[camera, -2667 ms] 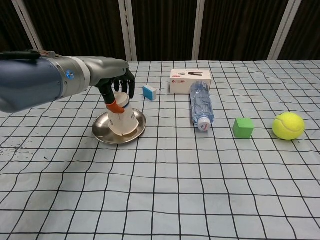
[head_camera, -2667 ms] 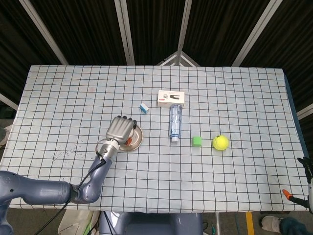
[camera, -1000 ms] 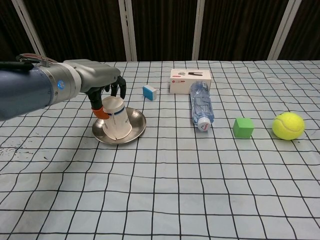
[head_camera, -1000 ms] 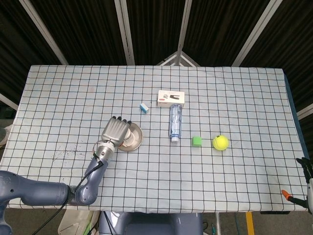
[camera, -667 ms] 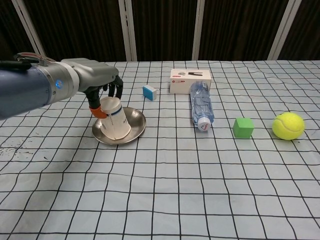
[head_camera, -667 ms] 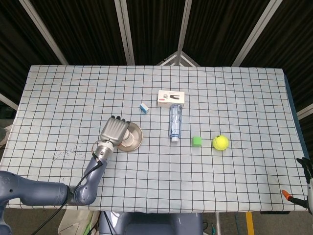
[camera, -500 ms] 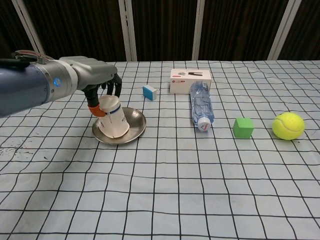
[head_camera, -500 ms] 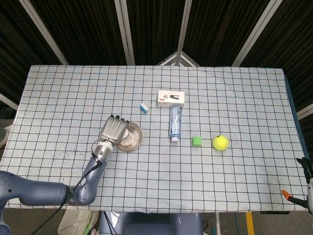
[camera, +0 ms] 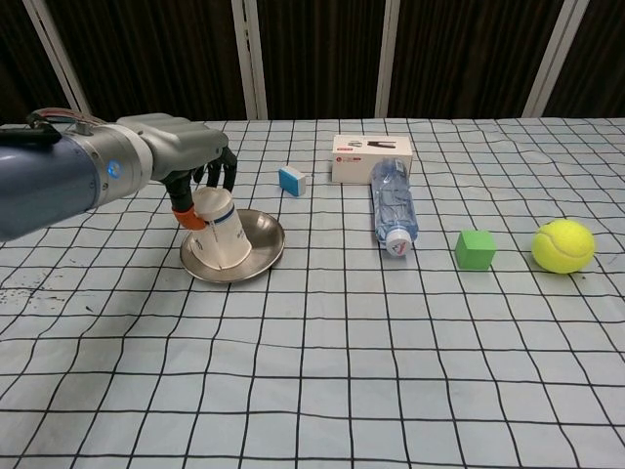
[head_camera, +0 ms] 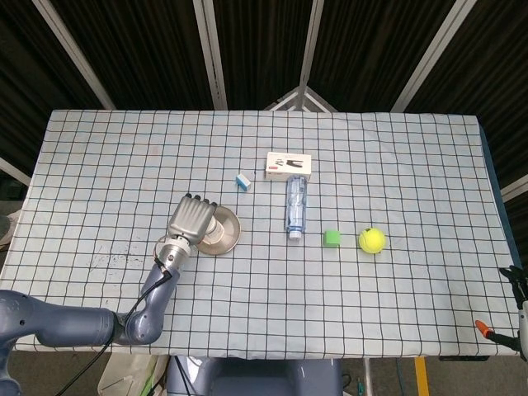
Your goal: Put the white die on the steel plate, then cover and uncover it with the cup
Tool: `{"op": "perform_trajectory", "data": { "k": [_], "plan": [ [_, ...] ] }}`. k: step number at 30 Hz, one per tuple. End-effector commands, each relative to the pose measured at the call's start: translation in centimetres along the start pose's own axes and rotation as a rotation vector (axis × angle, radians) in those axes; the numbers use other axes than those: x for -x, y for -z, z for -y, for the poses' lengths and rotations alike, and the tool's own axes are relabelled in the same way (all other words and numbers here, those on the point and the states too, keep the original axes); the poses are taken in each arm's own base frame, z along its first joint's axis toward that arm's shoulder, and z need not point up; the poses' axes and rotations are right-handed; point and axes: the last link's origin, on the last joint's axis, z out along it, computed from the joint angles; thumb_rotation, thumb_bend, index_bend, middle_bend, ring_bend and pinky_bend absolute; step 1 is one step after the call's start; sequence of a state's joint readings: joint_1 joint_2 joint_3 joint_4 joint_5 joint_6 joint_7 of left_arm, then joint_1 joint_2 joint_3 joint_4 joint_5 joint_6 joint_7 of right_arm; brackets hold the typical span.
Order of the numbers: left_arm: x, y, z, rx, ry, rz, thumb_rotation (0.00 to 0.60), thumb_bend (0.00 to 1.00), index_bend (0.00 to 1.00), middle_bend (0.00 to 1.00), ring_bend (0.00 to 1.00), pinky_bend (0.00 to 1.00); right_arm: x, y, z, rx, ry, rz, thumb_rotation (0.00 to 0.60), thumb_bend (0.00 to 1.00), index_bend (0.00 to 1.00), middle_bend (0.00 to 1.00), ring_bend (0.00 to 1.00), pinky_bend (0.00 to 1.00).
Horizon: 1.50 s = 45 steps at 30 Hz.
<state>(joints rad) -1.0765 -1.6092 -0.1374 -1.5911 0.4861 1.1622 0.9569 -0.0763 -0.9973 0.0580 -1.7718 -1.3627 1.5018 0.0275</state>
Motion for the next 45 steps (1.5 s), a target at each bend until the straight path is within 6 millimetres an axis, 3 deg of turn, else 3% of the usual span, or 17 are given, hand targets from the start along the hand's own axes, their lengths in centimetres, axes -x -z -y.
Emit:
{"op": "perform_trajectory", "data": {
  "k": [1, 14, 33, 45],
  "plan": [
    [-0.2, 0.0, 0.1, -0.003, 0.003, -0.009, 0.6, 0.44, 0.43, 0.44, 0.31, 0.31, 0.0, 0.0, 0.0, 0.0, 0.001, 0.001, 0.6, 0.04, 0.18, 0.12, 0.12, 0.02],
    [-0.2, -0.8, 0.7, -0.031, 0.019, -0.039, 0.6, 0.44, 0.43, 0.44, 0.31, 0.3, 0.1, 0.0, 0.1, 0.0, 0.0, 0.004, 0.6, 0.04, 0.18, 0.12, 0.12, 0.02],
    [0.9, -1.2, -2.4, 0.134, 0.082, -0.132, 0.6, 0.45, 0.44, 0.45, 0.32, 0.3, 0.1, 0.0, 0.0, 0.002, -0.004, 0.004, 0.6, 0.04, 0.18, 0.12, 0.12, 0.02],
    [1.0, 0.0, -0.6, 0.183, 0.176, -0.012, 0.6, 0.47, 0.45, 0.45, 0.32, 0.3, 0.1, 0.1, 0.2, 0.001, -0.001, 0.007, 0.6, 0.04, 0.18, 0.12, 0.12, 0.02]
  ]
}}
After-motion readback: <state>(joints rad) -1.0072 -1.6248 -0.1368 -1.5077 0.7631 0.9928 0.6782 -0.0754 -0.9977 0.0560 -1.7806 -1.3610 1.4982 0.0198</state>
